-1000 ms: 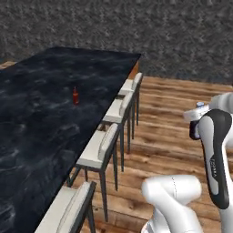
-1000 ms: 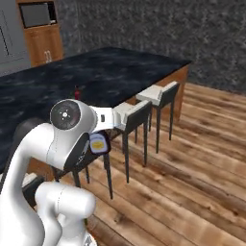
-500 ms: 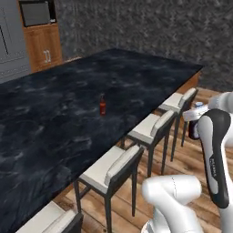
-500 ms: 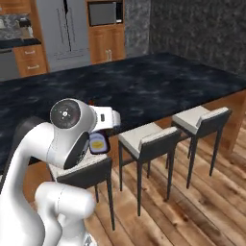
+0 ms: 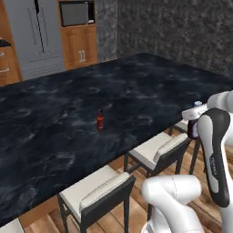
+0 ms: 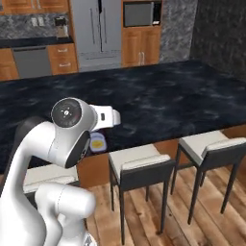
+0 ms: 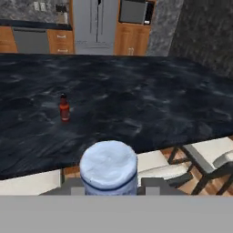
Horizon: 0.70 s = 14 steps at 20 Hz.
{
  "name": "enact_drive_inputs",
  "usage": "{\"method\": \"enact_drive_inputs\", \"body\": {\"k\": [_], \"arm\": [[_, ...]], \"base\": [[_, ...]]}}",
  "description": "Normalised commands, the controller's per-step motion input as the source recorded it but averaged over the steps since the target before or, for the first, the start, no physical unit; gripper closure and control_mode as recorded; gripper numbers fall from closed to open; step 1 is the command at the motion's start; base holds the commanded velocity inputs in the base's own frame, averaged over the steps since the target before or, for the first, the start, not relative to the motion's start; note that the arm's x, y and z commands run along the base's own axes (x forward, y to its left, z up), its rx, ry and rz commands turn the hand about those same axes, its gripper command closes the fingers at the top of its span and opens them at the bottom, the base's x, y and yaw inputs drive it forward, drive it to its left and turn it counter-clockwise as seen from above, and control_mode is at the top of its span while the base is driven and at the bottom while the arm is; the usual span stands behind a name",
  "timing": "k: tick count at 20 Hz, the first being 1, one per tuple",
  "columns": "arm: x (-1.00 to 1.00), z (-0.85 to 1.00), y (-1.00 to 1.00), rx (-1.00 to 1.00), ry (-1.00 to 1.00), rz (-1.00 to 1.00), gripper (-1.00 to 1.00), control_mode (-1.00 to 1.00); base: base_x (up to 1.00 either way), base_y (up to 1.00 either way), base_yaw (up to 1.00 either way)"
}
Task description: The dining table condiment station is running low on condiment bottle. Refill the condiment station by opening the cabinet and taking the condiment bottle from the cabinet and placing it on the dining table.
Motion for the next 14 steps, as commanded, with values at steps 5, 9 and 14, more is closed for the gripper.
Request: {"method": "enact_drive_inputs", "body": {"k": [5,9,14], "arm": [[0.00,0.00,0.00,0.00,0.00,0.00,1.00,1.00],[0.00,0.00,0.00,0.00,0.00,0.00,1.00,1.00],[0.00,0.00,0.00,0.00,0.00,0.00,1.00,1.00]], "base": [[0.91,-0.08,0.42],[0.94,0.00,0.45],[0.93,0.00,0.45]]}}
